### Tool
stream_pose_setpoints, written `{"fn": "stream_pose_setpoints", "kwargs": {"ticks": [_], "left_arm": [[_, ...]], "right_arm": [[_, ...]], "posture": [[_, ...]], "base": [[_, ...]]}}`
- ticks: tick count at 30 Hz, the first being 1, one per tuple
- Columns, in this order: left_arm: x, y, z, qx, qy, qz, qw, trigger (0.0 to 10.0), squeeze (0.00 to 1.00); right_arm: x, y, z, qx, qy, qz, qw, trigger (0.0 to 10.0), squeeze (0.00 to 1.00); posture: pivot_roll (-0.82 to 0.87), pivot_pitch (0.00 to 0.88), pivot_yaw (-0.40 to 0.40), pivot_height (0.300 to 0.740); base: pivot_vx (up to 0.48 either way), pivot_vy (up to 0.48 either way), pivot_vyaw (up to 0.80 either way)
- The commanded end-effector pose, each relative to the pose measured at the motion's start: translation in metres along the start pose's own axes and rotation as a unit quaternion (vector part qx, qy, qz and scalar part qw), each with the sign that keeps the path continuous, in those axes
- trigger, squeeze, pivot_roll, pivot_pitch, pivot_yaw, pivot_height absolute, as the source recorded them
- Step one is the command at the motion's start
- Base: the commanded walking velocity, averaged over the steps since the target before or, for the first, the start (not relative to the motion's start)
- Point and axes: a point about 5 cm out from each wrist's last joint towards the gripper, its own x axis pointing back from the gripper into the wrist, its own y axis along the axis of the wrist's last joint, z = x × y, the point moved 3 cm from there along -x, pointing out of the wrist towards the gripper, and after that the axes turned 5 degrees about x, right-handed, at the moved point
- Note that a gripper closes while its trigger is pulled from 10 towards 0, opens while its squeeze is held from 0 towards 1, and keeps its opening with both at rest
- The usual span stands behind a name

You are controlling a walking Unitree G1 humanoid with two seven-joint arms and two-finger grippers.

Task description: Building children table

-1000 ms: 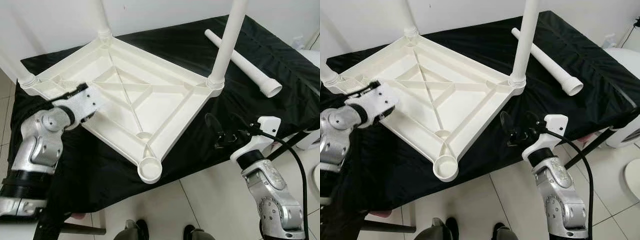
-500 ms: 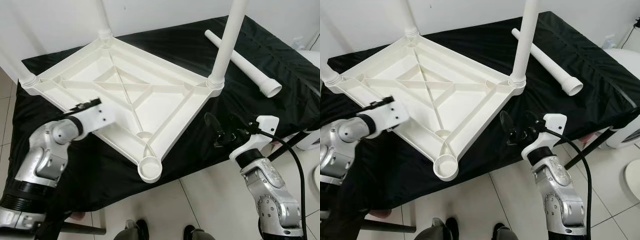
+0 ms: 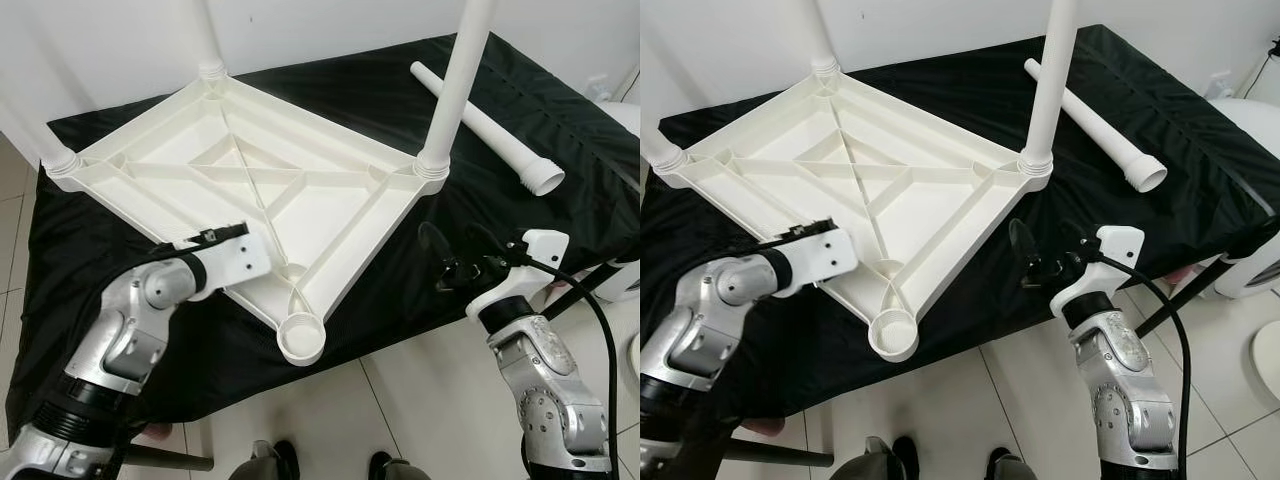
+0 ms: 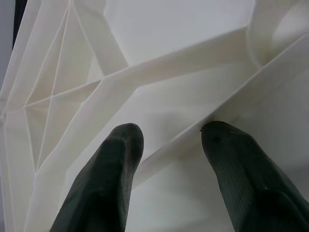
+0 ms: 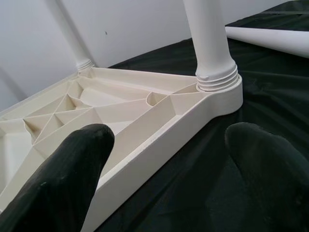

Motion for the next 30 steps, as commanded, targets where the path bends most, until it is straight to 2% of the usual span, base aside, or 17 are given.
{"fn": "stream_pose_setpoints", "kwargs": {"ticks": [1, 19, 24, 30], "left_arm": [[-0.002, 0.016, -0.013, 0.000, -0.025, -0.033, 0.999, 10.0, 0.00], [-0.019, 0.056, -0.016, 0.034, -0.018, -0.087, 0.995, 10.0, 0.00], [-0.040, 0.079, -0.009, 0.062, 0.012, -0.103, 0.993, 10.0, 0.00], [-0.052, 0.093, -0.007, 0.073, 0.020, -0.110, 0.991, 10.0, 0.00]], "right_arm": [[0.001, -0.002, -0.003, -0.001, -0.009, 0.000, 1.000, 10.0, 0.00], [0.000, -0.002, -0.004, -0.005, -0.021, -0.003, 1.000, 10.0, 0.00], [0.001, 0.000, -0.005, -0.003, -0.026, -0.006, 1.000, 10.0, 0.00], [0.002, 0.000, -0.003, -0.003, -0.026, -0.007, 1.000, 10.0, 0.00]], "posture": [[-0.11, 0.177, 0.090, 0.740], [-0.12, 0.181, 0.104, 0.740], [-0.13, 0.183, 0.110, 0.740], [-0.13, 0.185, 0.116, 0.740]], "base": [[0.000, 0.000, 0.00], [0.000, 0.000, 0.00], [0.000, 0.000, 0.00], [0.000, 0.000, 0.00]]}}
